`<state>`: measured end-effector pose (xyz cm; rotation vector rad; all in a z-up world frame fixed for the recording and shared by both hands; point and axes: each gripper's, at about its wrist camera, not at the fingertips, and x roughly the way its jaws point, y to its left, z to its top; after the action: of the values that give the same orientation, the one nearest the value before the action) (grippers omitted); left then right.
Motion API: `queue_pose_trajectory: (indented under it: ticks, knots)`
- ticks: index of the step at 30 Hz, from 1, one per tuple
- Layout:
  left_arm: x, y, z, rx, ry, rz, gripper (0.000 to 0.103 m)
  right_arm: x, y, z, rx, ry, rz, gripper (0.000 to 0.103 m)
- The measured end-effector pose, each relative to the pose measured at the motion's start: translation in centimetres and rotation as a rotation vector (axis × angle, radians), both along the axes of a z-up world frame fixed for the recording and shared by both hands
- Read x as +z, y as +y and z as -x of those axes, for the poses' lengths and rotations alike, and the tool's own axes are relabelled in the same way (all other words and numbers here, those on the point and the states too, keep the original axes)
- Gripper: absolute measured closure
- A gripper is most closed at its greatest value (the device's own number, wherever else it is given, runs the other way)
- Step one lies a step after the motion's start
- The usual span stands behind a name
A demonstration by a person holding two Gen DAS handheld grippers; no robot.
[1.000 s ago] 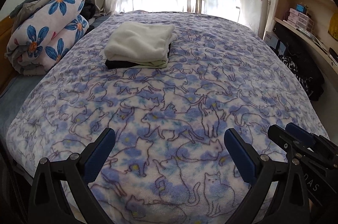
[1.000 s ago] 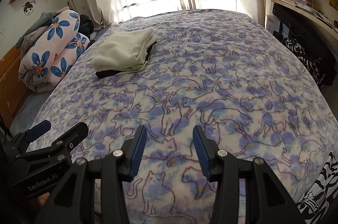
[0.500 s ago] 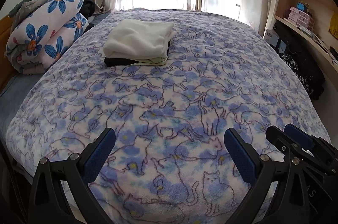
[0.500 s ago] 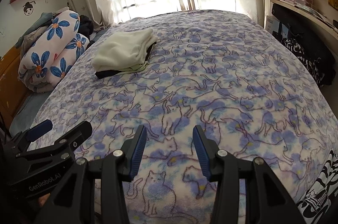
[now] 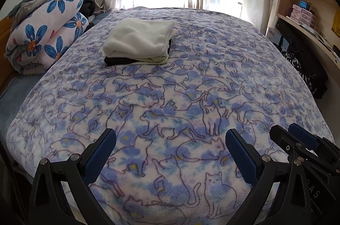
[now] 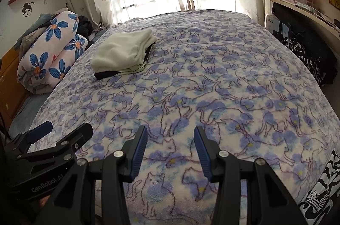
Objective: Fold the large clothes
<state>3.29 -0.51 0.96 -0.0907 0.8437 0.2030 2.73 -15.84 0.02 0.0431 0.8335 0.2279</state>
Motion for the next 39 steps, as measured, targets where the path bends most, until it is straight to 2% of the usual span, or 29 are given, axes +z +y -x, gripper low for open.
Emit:
queue_pose_trajectory:
  ticks: [39]
  knots:
    - [-1.4, 0.7, 0.0, 0.003, 0.028, 0.007, 0.001, -0.5, -0.2, -0.2, 0.000, 0.010, 0.000, 0.057]
